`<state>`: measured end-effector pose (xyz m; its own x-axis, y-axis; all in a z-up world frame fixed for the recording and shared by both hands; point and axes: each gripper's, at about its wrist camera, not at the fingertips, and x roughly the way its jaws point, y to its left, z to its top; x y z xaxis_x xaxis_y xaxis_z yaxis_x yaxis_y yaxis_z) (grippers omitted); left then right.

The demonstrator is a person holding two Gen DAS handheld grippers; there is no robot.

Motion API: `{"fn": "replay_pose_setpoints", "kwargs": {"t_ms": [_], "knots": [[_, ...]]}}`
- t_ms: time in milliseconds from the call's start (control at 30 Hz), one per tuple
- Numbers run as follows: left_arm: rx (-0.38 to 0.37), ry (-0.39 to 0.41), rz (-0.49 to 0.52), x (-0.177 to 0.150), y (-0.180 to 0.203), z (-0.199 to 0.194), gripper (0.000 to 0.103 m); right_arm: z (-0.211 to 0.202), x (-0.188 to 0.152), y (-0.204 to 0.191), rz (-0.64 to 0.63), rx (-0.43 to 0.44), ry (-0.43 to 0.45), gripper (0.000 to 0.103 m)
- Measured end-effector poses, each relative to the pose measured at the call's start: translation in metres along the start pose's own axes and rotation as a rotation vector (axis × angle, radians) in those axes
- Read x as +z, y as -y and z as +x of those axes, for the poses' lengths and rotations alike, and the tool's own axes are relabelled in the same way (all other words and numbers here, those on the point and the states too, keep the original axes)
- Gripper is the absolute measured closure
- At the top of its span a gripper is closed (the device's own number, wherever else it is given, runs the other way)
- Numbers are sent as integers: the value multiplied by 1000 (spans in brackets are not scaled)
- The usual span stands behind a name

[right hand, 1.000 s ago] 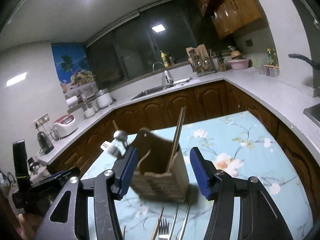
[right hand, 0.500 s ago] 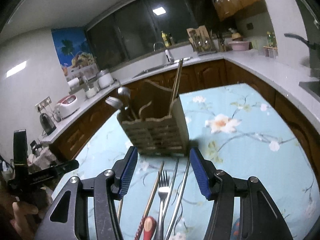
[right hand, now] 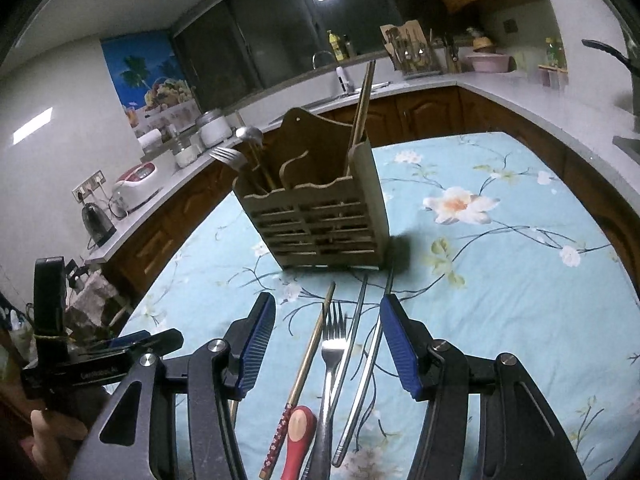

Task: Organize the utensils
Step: 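Move both tools back down toward the remaining utensils, then grasp a wooden chopstick with the left tool while the right tool grasps a silver fork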

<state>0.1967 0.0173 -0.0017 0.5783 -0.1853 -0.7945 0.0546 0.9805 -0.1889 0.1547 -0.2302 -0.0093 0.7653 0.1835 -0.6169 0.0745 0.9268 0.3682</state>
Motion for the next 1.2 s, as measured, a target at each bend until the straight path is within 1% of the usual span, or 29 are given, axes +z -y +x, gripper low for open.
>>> {"fn": "replay_pose_setpoints", "kwargs": {"t_ms": [333, 400, 633, 667, 733, 767, 867, 933, 1000, 1067, 1133, 1200], "knots": [[-1, -79, 29, 5, 13, 35, 9, 22, -2, 1, -4, 5, -73, 47], [-1, -89, 27, 6, 14, 40, 9, 29, -3, 2, -1, 1, -98, 47], [15, -104, 28, 4, 17, 57, 9, 48, -7, -1, -17, -2, -139, 47], [20, -104, 31, 3, 18, 59, 11, 50, -7, -2, -24, -1, -142, 47], [17, -112, 36, 3, 20, 64, 18, 57, -7, -6, -44, -3, -156, 47], [12, -117, 37, 3, 21, 67, 25, 60, -7, -6, -49, -1, -166, 48], [3, -131, 52, 3, 25, 75, 36, 72, -7, -7, -54, 1, -193, 48], [2, -126, 67, 4, 28, 78, 39, 79, -7, -6, -59, 0, -206, 50], [3, -124, 84, 4, 31, 80, 44, 86, -6, -6, -61, 0, -223, 54], [9, -117, 98, 5, 33, 82, 47, 94, -4, -5, -66, -1, -240, 60], [10, -111, 111, 5, 33, 84, 47, 99, -3, -4, -68, -5, -252, 62], [15, -106, 124, 5, 34, 85, 56, 105, -2, -3, -69, -5, -267, 62]]}}
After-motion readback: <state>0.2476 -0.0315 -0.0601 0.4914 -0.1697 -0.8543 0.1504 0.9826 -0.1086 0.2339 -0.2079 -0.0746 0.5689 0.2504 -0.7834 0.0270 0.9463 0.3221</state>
